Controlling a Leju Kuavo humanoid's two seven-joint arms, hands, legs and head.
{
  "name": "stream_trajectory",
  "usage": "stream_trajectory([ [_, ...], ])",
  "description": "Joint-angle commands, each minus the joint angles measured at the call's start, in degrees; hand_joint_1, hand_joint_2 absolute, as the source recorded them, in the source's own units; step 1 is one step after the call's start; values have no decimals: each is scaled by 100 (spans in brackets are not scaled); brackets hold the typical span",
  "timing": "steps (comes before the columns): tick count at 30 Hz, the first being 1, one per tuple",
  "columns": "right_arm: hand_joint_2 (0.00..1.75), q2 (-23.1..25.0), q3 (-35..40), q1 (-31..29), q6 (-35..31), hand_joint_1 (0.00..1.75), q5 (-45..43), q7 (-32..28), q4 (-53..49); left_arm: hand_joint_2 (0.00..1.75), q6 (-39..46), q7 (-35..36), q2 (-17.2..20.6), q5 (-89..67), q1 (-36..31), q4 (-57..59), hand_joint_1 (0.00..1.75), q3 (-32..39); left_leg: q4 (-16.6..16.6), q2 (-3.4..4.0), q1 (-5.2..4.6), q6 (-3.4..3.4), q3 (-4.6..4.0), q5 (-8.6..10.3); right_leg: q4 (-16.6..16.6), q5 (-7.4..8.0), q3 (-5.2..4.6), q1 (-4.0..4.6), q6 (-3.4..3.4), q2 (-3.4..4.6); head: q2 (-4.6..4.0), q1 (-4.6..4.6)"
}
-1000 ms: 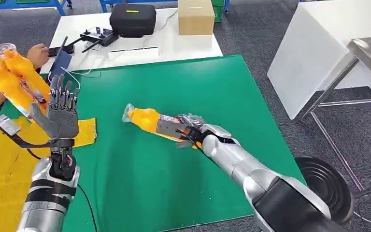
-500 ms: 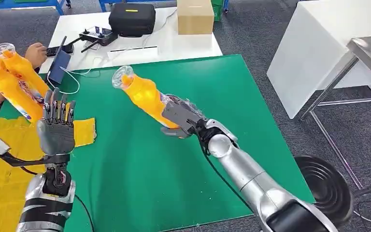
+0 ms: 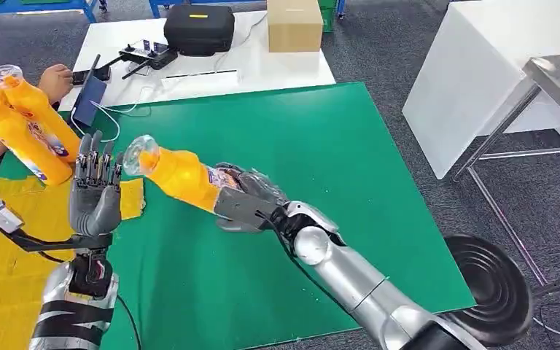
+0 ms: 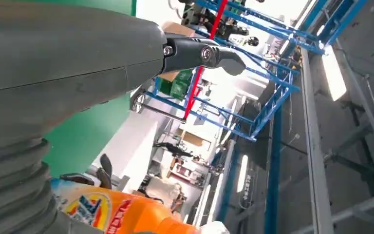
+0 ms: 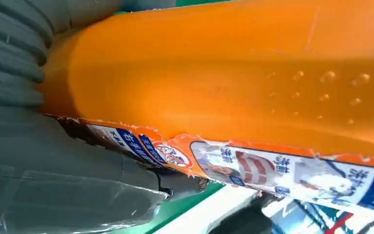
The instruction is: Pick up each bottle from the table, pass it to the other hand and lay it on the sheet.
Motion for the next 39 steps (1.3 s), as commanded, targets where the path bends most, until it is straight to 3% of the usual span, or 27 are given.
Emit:
stream_trajectory([
  [1, 175, 386, 753, -406, -12, 175, 68, 28, 1254, 175, -259, 140, -21, 32, -21, -78, 0, -522, 0, -11, 8, -8, 15, -6, -2, -5, 16, 6, -4, 10, 0, 0],
  [20, 175, 225, 531, -672, 63, 175, 3, -90, 1272, 175, -929, 258, 312, 495, 534, -395, 0, -1100, 3, -8, 7, -8, 11, -7, 1, -4, 12, 4, -3, 16, 0, 0],
  [39, 175, 322, 715, -573, 140, 175, 168, -24, 1227, 175, -878, 263, 426, 369, 336, -154, 0, -1202, 2, -21, 8, -8, 8, -4, 0, -5, 12, 5, -3, 2, 0, 0],
])
